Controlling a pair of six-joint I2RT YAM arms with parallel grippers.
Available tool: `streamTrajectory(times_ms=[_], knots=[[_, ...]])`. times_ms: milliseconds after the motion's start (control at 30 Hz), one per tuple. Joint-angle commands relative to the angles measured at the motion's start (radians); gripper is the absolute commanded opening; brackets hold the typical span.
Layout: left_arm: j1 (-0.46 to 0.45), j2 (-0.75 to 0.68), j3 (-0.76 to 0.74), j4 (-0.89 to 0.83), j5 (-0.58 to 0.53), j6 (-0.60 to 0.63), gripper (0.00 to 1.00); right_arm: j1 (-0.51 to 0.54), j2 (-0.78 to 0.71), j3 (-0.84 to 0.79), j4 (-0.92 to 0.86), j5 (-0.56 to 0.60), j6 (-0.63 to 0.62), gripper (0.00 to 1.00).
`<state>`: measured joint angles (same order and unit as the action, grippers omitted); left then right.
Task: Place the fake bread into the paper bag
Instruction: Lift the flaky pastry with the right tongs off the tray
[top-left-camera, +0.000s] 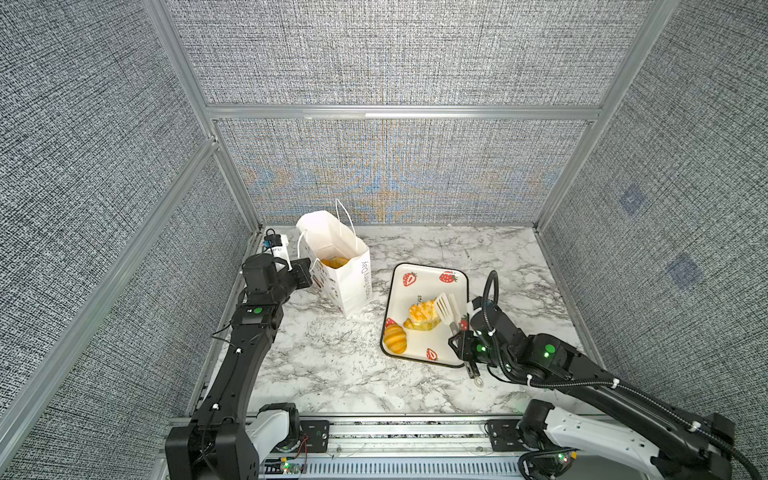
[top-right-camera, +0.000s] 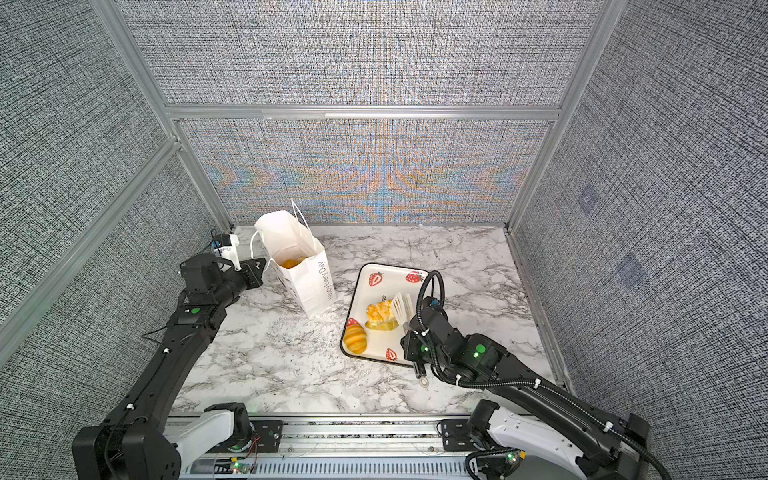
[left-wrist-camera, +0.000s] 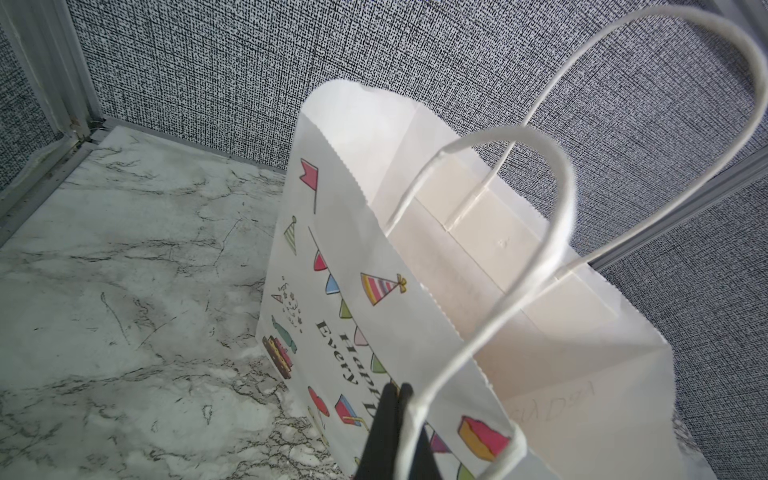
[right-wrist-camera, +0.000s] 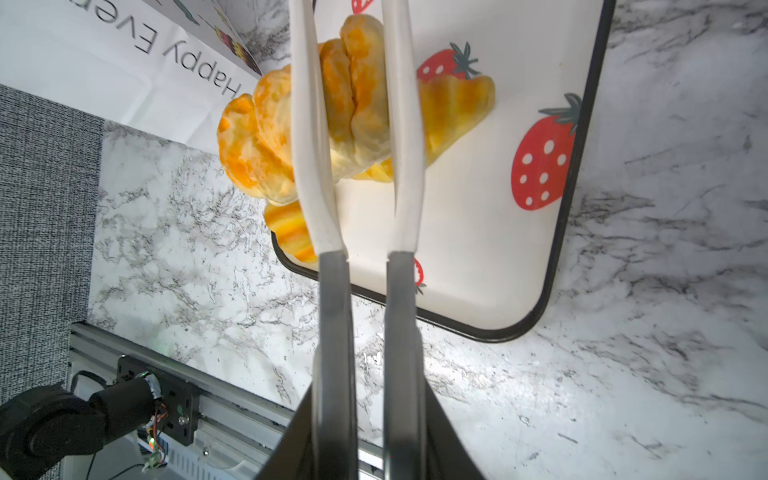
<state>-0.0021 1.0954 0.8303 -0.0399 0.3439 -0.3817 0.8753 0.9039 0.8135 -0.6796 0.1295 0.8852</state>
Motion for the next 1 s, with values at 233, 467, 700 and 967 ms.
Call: streamTrajectory(times_ms=[233,467,700,967], knots=[[0.002,0.0,0.004,0.0,0.01,0.003,0.0,-0.022,0.055,0.138,0.073,0.005,-0.093,0.29],[0.001,0.0,0.004,-0.001,0.009,0.004,0.0,-0.022,0.106,0.236,0.117,-0.031,-0.14,0.29],[0.002,-0.003,0.004,-0.002,0.007,0.006,0.0,-0.021,0.185,0.358,0.165,-0.081,-0.188,0.29],[0.001,-0.005,0.005,-0.001,0.007,0.005,0.0,-0.021,0.287,0.504,0.208,-0.122,-0.233,0.29]])
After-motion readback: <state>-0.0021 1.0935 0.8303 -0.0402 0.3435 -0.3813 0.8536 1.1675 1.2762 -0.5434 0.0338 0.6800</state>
